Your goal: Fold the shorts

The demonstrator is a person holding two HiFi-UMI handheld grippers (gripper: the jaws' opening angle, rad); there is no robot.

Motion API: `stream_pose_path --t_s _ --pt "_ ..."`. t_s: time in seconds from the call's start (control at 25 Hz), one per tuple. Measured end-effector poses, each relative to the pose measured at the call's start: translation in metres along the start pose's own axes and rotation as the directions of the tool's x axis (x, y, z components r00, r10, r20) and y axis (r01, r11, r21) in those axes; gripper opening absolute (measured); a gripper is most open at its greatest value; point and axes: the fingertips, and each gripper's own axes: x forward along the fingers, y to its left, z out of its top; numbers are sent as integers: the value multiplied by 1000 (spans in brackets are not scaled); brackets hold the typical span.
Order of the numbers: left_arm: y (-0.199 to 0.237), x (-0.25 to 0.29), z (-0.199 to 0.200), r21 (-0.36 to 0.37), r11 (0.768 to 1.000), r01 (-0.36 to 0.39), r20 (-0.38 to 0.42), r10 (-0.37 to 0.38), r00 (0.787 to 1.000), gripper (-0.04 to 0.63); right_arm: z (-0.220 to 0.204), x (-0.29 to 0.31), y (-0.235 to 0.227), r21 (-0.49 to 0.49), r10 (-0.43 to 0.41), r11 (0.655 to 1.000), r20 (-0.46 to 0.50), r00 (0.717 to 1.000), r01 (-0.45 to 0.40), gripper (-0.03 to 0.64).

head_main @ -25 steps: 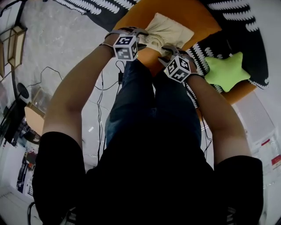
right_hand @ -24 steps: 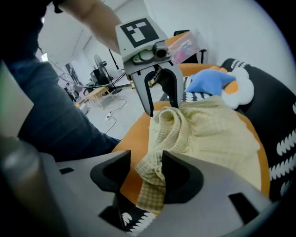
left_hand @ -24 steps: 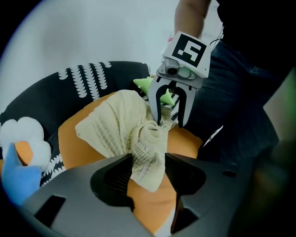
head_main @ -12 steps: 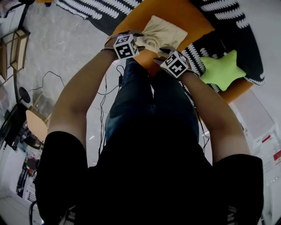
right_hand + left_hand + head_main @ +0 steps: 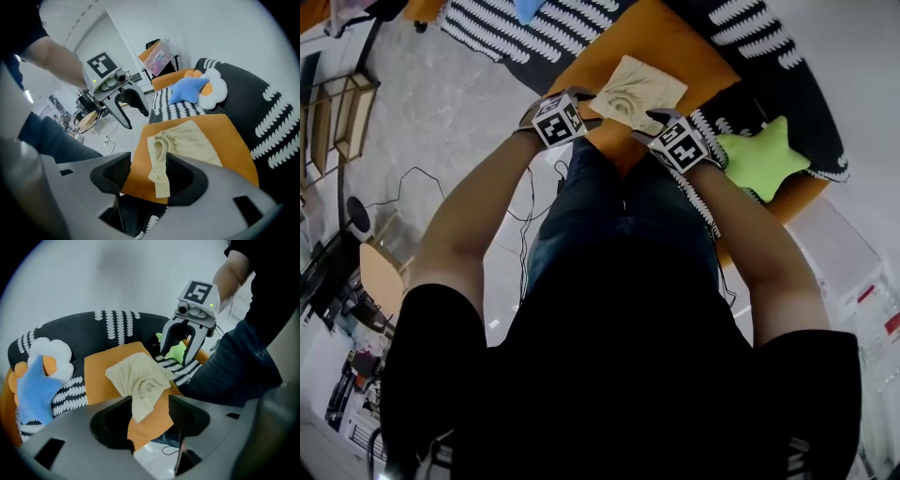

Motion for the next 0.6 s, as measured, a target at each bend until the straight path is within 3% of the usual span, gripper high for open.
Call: stream_pose_path --t_s 0.24,0.44,0.6 --pt "-18 -45 33 -57 998 -35 90 40 995 262 7 -45 10 -9 -44 999 24 999 44 236" --pt "-18 -92 62 -121 990 -75 166 94 982 262 22 -97 12 -17 -73 997 55 996 74 215" --pt "-13 -129 84 -180 979 -98 223 138 965 262 30 -140 0 32 -117 993 75 990 115 213"
